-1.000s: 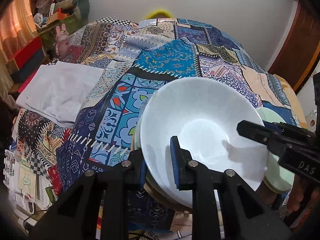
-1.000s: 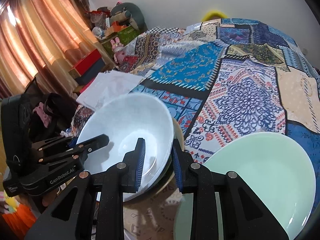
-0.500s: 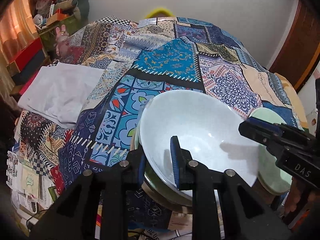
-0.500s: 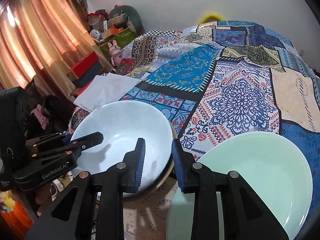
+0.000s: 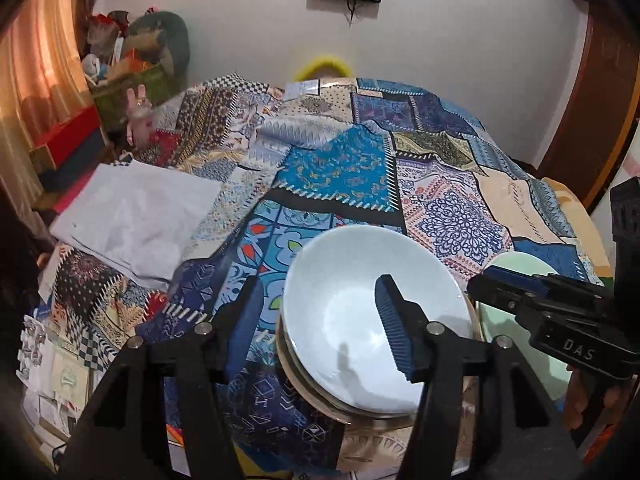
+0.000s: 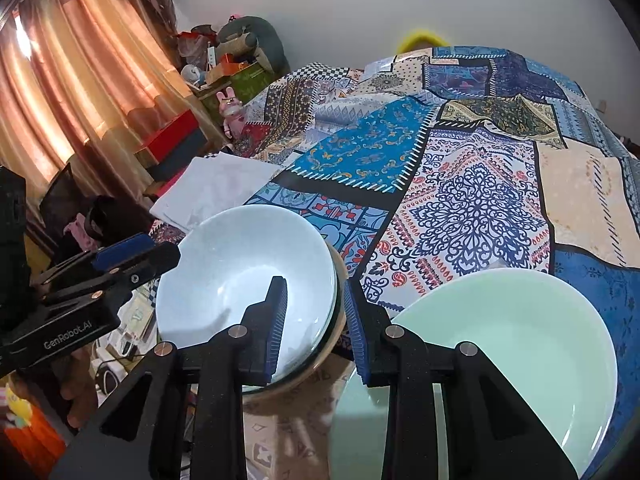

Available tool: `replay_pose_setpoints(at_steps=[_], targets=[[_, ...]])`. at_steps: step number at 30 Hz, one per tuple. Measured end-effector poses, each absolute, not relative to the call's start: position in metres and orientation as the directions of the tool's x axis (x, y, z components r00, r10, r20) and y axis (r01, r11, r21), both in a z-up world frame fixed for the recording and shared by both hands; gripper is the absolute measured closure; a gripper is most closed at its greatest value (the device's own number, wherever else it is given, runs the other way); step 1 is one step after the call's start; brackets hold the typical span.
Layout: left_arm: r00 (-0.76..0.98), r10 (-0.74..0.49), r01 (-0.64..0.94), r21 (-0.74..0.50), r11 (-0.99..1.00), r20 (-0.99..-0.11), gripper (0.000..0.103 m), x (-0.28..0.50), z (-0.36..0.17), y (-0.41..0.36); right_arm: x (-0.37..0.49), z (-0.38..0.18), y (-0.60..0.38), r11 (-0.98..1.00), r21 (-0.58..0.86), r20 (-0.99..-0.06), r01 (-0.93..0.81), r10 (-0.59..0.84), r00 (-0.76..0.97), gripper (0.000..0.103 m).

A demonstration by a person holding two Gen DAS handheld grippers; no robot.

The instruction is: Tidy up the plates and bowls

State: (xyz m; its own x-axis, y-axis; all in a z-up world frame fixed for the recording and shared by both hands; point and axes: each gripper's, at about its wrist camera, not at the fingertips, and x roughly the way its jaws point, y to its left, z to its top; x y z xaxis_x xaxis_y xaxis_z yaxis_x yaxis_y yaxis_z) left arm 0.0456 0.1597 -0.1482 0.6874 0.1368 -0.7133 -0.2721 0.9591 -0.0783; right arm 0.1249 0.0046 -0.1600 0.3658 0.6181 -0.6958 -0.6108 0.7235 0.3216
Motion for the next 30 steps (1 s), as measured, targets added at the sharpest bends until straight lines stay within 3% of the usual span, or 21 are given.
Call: replay_pose_setpoints(at_steps=[8,20,30], targets=[[0.627,0.074,-0.322,-0.171,0.931,-0.775,0.045,0.045,-0.18,0.186,0.125,-0.164,0.009,0.736,0.297,-0.714,-0.608,0.594,0.371,0.056],[0.562,-0.093,-0.318,-0.318,0.893,-0.822,0.045,0.052,-0.226,0.192,0.131,-0.183,0.023,0.737,0.326,-0.749,-0.591,0.583,0.314,0.056],[0.589,-0.105,-0.309,-0.342,0.887,-0.802,0.047,0.05,-0.239,0.196,0.127,-0.192,0.04,0.746,0.315,-0.788,-0.587,0.55,0.276,0.053]])
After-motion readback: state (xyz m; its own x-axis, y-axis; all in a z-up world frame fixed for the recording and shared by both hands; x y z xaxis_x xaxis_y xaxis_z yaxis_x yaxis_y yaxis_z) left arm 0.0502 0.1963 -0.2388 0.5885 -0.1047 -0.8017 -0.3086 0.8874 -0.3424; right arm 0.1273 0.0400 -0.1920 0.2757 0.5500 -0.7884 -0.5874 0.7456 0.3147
